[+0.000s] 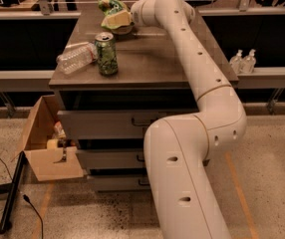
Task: Pick green rice chip bag from paper bowl and place on counter
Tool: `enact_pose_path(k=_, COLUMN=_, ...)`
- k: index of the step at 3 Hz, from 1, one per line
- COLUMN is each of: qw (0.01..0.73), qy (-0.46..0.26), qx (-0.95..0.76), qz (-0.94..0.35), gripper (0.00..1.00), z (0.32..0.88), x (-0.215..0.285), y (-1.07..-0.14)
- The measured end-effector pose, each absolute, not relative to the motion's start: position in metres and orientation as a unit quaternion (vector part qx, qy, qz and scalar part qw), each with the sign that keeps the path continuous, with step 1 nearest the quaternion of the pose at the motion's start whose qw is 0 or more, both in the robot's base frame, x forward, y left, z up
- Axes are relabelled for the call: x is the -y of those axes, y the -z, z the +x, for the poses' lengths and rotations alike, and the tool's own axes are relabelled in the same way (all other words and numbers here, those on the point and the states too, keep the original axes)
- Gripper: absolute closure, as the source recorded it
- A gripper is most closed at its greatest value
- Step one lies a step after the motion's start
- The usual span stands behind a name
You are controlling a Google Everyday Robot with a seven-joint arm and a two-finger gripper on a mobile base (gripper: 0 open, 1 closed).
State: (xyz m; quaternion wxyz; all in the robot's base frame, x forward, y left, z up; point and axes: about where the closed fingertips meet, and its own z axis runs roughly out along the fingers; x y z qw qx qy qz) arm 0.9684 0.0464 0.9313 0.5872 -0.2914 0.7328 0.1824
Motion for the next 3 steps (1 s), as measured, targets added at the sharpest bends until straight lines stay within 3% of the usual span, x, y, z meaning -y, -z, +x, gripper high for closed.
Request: enact_pose_path(k=3, qw=0.634, qy=-0.148, qx=-0.72, qz=-0.24, gripper=0.0, z=1.009, x=-0.051, y=-0.916)
